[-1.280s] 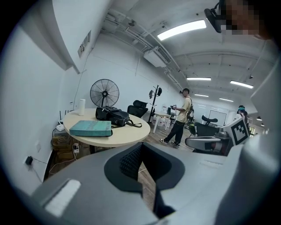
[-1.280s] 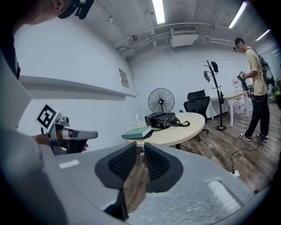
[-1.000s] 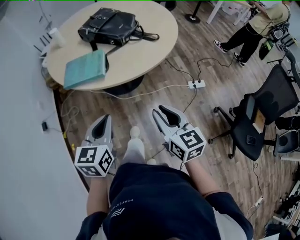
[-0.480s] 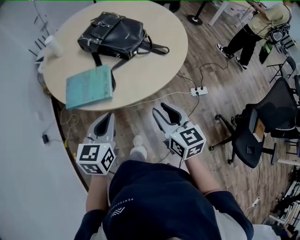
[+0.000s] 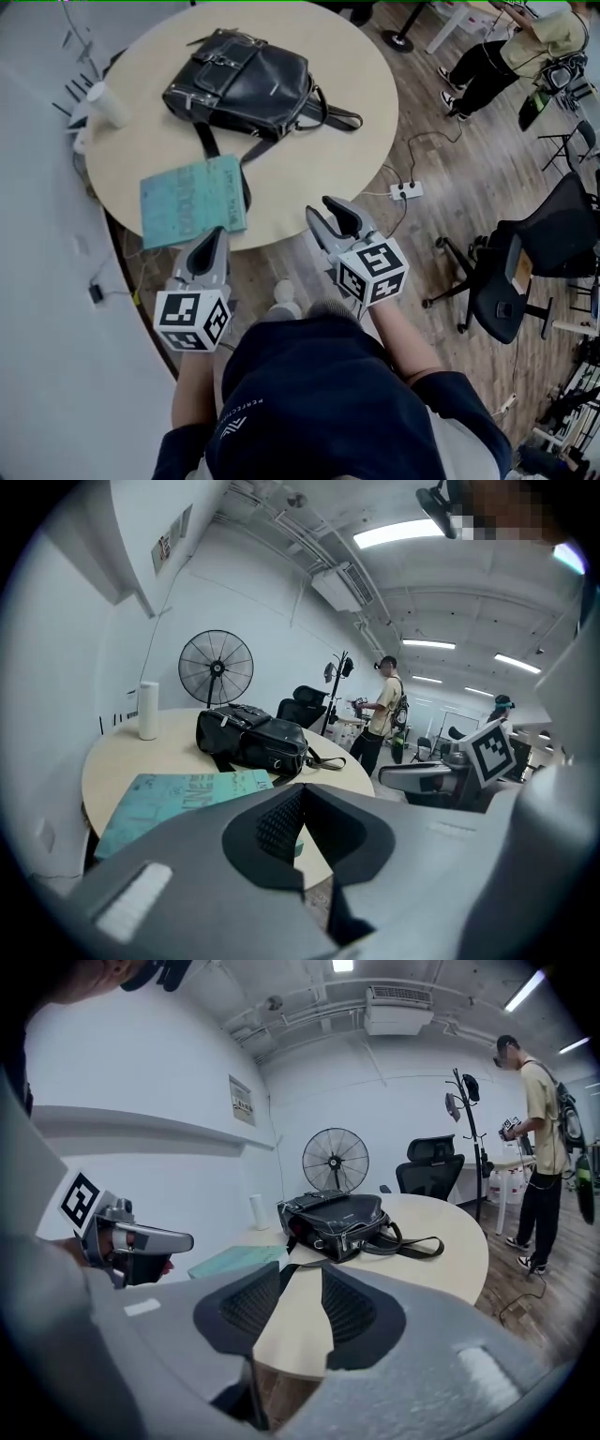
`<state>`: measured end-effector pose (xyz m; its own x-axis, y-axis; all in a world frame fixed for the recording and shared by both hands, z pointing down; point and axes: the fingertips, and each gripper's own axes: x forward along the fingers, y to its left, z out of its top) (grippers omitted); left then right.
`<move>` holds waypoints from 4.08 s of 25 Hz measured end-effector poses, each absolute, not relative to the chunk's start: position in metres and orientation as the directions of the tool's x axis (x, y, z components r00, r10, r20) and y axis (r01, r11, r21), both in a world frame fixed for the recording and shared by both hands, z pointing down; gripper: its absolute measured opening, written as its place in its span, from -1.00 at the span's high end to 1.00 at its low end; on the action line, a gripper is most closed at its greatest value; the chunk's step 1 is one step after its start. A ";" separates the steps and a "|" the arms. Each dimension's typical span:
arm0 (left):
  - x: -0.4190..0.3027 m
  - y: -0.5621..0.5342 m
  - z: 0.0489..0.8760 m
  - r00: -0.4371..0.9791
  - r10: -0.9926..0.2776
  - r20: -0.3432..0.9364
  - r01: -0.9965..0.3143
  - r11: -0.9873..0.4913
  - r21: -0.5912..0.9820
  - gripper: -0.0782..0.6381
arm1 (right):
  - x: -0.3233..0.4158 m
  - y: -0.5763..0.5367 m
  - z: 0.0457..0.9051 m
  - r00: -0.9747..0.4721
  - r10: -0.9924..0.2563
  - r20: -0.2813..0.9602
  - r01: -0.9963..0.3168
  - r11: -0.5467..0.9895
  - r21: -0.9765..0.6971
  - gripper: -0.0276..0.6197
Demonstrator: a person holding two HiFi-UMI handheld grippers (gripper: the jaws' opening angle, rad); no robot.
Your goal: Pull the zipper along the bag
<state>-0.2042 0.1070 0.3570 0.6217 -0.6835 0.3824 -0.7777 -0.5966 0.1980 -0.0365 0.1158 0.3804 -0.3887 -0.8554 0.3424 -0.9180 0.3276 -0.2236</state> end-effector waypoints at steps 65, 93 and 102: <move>-0.144 -0.047 0.394 0.384 -0.778 0.497 -0.923 -0.328 0.199 0.73 | -0.037 -0.088 0.461 -0.549 -0.712 0.437 -0.826 0.541 -0.157 0.81; -0.121 -0.071 0.399 0.467 -0.771 0.433 -0.882 -0.374 0.287 0.73 | -0.017 -0.082 0.449 -0.564 -0.553 0.613 -0.734 0.676 -0.065 0.88; -0.122 -0.074 0.398 0.490 -0.767 0.415 -0.869 -0.398 0.292 0.73 | -0.006 -0.085 0.450 -0.547 -0.544 0.636 -0.722 0.691 -0.030 0.88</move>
